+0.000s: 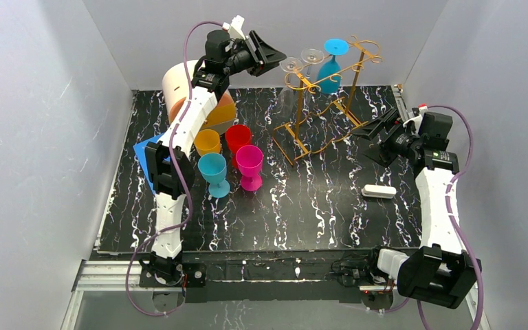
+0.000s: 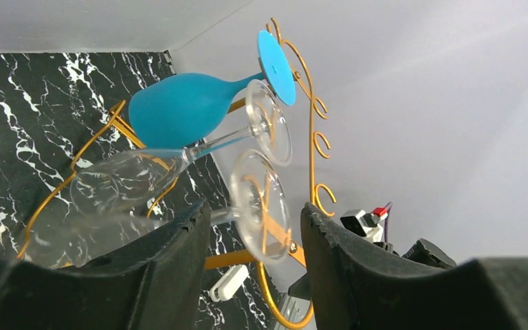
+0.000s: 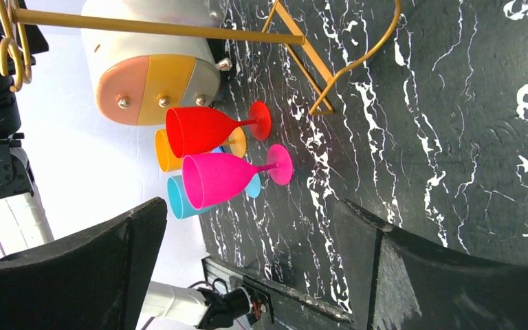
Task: Take the wine glass off the wine glass rack
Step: Adjust the wine rack at the center of the board.
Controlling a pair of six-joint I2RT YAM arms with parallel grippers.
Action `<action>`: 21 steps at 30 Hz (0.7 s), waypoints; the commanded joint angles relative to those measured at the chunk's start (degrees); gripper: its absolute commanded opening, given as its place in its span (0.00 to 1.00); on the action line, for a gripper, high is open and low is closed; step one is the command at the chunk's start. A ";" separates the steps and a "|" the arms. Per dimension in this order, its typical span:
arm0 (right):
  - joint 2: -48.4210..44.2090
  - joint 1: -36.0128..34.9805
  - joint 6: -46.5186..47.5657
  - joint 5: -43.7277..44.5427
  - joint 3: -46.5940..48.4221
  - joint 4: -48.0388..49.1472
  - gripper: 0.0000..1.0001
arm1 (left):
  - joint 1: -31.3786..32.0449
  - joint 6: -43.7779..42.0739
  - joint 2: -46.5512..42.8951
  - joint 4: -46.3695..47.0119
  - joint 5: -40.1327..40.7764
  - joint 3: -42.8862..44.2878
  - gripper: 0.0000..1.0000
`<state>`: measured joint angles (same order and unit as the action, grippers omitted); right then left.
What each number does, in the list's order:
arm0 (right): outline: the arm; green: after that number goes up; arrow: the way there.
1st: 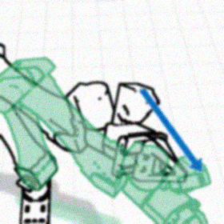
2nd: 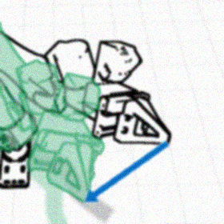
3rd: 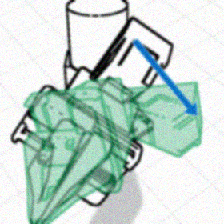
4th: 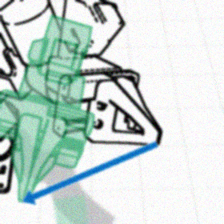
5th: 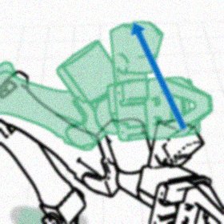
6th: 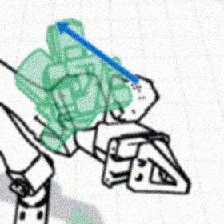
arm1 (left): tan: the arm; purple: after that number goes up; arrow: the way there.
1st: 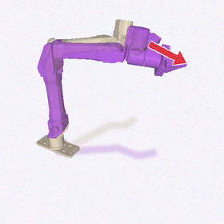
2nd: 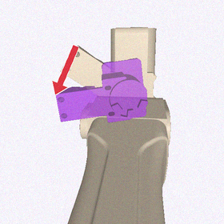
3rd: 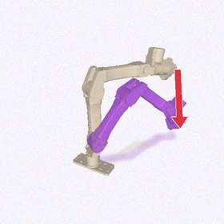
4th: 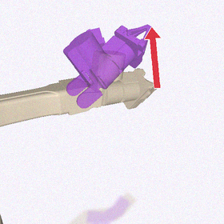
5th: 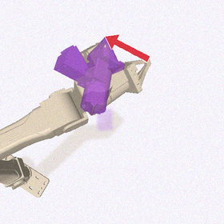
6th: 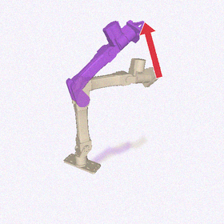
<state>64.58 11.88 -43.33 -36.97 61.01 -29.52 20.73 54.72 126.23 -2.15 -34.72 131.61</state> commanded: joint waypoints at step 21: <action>-2.32 0.07 0.27 -2.28 -3.87 -1.84 0.99 | 2.50 4.57 2.02 1.89 -1.39 2.90 0.16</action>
<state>63.35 11.88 -43.31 -37.95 58.19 -31.70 22.55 58.41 130.43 -0.38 -35.64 133.80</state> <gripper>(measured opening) 0.985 0.215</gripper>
